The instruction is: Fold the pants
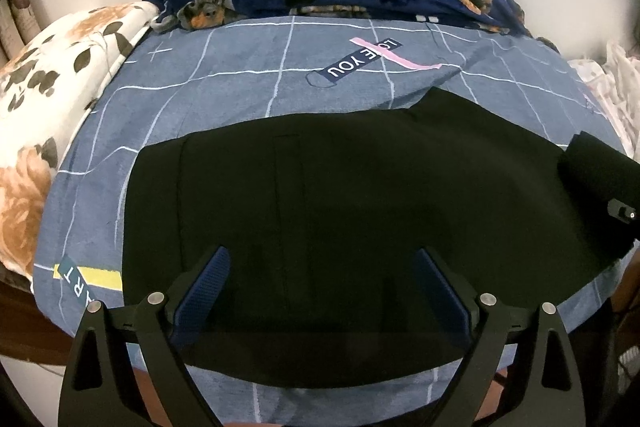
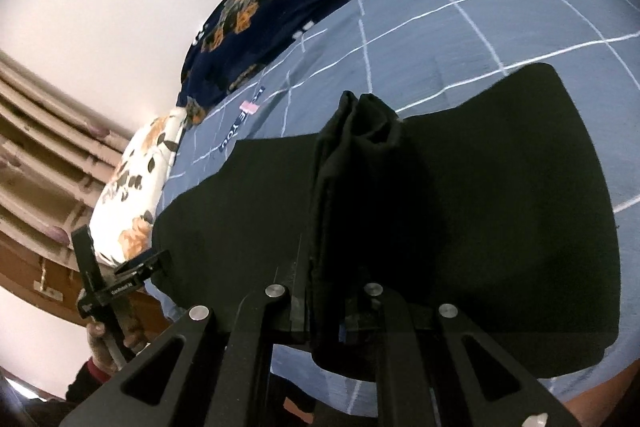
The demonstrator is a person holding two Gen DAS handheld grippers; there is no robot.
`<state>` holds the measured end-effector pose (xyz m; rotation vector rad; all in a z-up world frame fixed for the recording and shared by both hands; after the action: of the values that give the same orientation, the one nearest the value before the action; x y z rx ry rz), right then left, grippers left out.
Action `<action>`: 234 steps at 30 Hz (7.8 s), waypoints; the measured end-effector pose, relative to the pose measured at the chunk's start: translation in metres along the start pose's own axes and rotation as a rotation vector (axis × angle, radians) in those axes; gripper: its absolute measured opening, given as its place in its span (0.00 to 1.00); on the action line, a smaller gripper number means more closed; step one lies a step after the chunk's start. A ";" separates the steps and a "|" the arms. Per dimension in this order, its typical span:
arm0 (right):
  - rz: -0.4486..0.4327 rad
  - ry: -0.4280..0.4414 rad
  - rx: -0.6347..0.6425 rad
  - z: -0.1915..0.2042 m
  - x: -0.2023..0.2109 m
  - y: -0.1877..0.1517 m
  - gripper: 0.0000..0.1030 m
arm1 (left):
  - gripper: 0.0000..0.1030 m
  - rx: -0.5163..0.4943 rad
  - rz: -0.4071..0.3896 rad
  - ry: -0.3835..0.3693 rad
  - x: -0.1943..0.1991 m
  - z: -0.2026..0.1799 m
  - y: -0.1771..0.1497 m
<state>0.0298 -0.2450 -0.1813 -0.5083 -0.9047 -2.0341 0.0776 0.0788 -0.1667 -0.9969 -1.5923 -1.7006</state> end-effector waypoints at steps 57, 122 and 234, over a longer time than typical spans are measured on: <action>-0.098 0.125 -0.175 -0.093 0.036 0.084 0.34 | 0.91 -0.093 -0.014 -0.053 0.005 -0.034 -0.003; 0.081 0.312 -0.735 -0.001 -0.040 -0.059 0.58 | 0.91 -0.139 0.006 -0.154 0.014 -0.064 -0.011; 0.325 0.484 -0.704 0.036 -0.047 -0.107 0.87 | 0.87 0.640 0.149 -0.637 0.040 0.120 -0.073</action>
<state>-0.0294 -0.1512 -0.2319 -0.4570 0.1945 -1.9966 0.0095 0.2075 -0.1732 -1.3209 -2.1850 -0.6883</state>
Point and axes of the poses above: each gripper's, at about its wrist camera, not at the fingertips, and x roughly against the way its jaws point, z to its left, y to its top, the point moved 9 cm from there along -x, roughly the way its jaws point, and after that the axes turned 4 degrees about -z, right-handed, at the moved point
